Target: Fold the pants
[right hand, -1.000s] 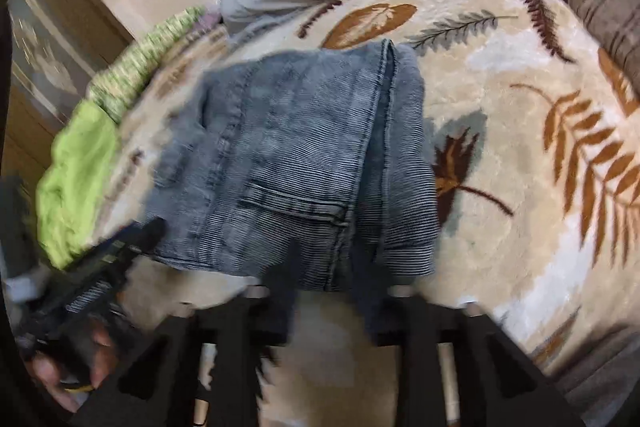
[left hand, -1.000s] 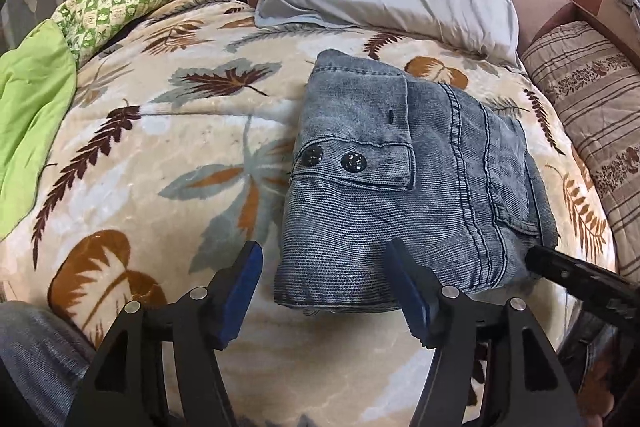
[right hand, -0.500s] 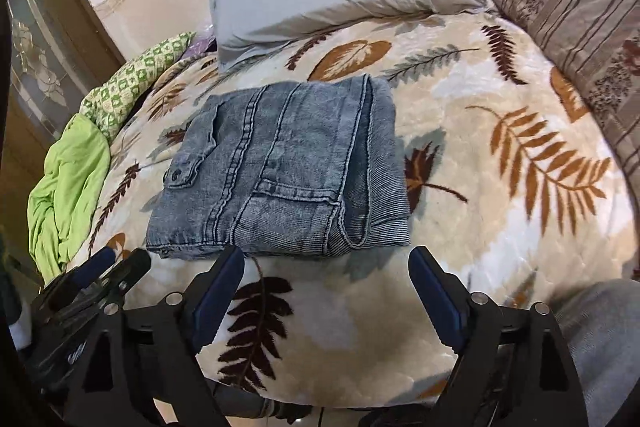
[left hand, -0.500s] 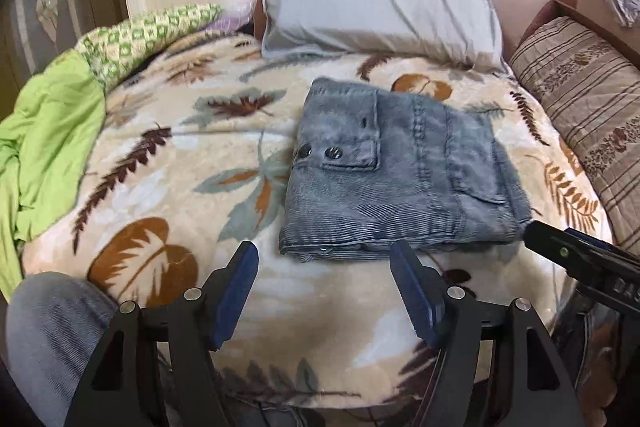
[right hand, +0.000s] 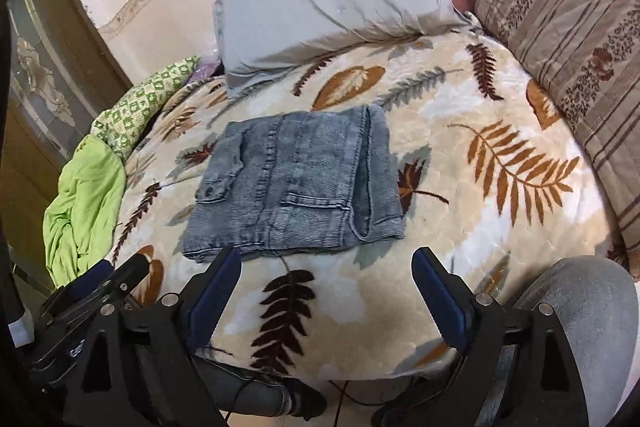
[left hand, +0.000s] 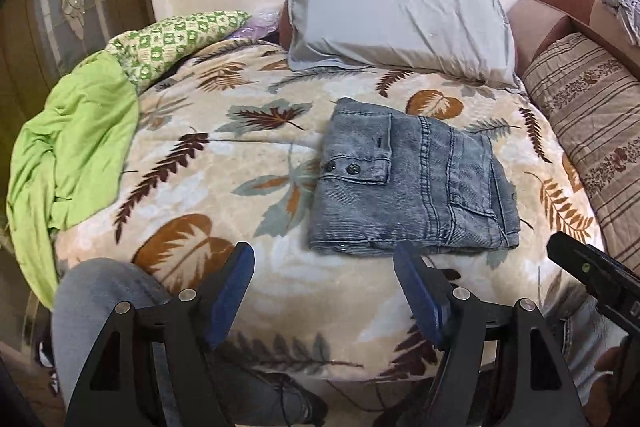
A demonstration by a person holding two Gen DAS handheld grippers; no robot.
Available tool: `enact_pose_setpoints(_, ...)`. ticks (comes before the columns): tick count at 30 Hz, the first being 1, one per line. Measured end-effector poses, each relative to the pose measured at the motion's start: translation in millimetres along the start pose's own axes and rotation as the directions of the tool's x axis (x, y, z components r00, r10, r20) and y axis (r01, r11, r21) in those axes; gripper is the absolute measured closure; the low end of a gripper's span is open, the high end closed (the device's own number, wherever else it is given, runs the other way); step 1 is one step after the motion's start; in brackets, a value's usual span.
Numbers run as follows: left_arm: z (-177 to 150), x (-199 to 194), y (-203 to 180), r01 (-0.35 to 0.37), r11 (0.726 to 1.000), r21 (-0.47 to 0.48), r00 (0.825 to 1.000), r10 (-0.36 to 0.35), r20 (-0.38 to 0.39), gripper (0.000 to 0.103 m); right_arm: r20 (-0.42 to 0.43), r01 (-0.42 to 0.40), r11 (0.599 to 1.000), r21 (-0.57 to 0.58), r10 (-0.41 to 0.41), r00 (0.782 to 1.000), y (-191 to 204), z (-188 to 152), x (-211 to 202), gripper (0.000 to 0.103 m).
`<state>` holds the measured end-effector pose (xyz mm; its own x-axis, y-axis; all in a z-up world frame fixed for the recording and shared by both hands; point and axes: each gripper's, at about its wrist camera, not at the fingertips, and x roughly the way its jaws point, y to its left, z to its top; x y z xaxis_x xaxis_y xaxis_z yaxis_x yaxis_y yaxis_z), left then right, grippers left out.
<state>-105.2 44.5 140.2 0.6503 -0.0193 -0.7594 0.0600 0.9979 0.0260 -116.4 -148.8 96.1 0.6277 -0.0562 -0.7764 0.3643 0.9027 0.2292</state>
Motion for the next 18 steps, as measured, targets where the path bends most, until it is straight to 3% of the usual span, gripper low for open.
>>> enact_pose_setpoints(8, 5, -25, 6, -0.008, 1.000, 0.007, 0.998, 0.008, 0.068, 0.028, 0.034, 0.017, 0.999, -0.042, -0.015, 0.999, 14, 4, -16, 0.015)
enact_pose_setpoints(11, 5, -31, 12, 0.029, 1.000, -0.010, 0.998, -0.028, 0.064, 0.028, 0.038, 0.042, 0.998, -0.056, -0.040, 0.998, 17, 5, -17, 0.015)
enact_pose_setpoints(18, 6, -40, 12, 0.018, 0.999, 0.029, 0.997, -0.020, 0.072, 0.028, 0.054, 0.082, 0.993, -0.086, -0.078, 0.995, 24, 4, -21, 0.015)
